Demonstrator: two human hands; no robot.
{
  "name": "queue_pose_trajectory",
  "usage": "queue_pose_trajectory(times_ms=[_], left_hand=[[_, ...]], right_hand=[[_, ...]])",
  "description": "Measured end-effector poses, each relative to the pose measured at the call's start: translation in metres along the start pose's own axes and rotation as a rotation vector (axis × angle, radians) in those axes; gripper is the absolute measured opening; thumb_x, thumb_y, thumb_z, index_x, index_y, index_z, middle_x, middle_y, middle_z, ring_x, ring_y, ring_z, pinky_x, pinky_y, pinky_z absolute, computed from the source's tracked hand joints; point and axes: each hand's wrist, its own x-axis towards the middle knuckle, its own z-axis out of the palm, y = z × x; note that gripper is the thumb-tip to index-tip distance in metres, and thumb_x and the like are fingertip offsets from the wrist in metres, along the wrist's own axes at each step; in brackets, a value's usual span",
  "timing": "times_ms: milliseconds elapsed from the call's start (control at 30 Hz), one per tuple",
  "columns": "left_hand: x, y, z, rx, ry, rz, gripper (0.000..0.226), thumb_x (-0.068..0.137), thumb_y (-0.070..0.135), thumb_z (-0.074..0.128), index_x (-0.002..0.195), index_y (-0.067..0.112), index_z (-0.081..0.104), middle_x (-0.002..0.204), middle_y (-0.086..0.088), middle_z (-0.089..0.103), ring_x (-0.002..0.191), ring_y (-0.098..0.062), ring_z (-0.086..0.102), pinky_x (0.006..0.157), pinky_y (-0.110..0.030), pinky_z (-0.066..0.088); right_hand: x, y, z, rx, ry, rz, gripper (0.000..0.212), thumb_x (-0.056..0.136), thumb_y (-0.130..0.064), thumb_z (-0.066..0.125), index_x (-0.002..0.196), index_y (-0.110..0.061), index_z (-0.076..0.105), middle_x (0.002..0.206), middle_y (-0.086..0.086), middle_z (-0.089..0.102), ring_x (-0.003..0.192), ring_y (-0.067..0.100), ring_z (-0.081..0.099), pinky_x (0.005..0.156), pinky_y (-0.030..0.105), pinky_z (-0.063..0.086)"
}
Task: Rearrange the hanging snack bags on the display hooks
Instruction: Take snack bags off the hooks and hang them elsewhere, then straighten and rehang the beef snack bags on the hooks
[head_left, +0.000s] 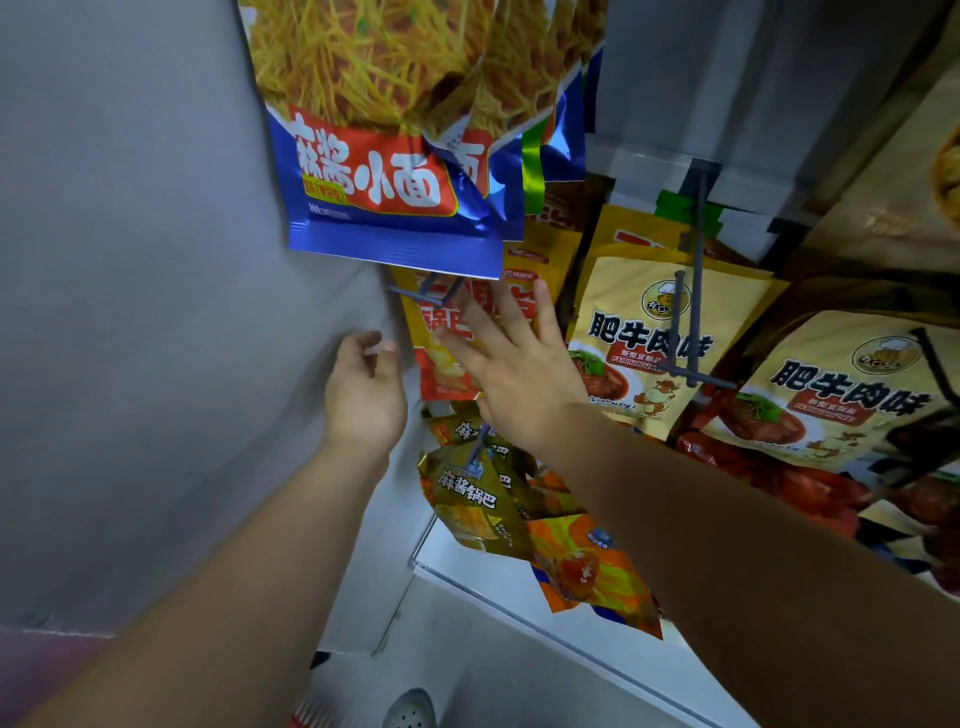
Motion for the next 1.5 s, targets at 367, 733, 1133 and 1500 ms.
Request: queue_pose_trajectory(times_ms=[367,733,1133,1500], left_hand=[[-0.029,0.0,0.014,-0.014,-0.111,-0.013,0.013,0.107,0.025,0.051,0.114,0.024,0.062,0.108,0.003,0.069,0.103,-0.021,0.066,0.077,-0.031,0.046],[-0.08,0.025,0.073,0.11,-0.371,0.11,0.018,0.104,0.03,0.059,0.122,0.027,0.063,0.108,0.011,0.065,0.112,-0.021,0.063,0.091,-0.034,0.047],[-0.088,0.045,0.15,0.172,-0.301,0.144,0.079,0.102,0.038,0.063,0.164,0.016,0.02,0.167,-0.009,0.032,0.153,-0.035,0.033,0.121,-0.05,0.035],[-0.088,0.05,0.162,0.132,-0.215,0.098,0.012,0.103,0.013,0.058,0.104,0.014,0.046,0.089,-0.005,0.051,0.072,-0.012,0.048,0.06,-0.026,0.037]], right_hand=[[-0.002,0.02,-0.002,0.115,-0.112,0.09,0.082,0.092,-0.037,0.064,0.163,-0.032,0.023,0.174,0.008,-0.007,0.158,0.039,-0.016,0.123,0.065,-0.013],[-0.165,0.062,-0.003,0.531,0.066,0.471,0.036,0.087,-0.026,0.074,0.121,-0.014,0.073,0.14,0.014,0.061,0.129,0.037,0.056,0.101,0.054,0.053],[-0.222,0.142,-0.019,1.032,0.233,1.388,0.083,0.095,-0.036,0.072,0.162,-0.017,0.028,0.166,0.004,0.031,0.152,0.025,0.032,0.116,0.036,0.033],[-0.208,0.155,-0.003,1.25,0.392,1.542,0.052,0.094,-0.032,0.073,0.138,-0.018,0.049,0.121,-0.003,0.063,0.107,0.018,0.06,0.079,0.028,0.044]])
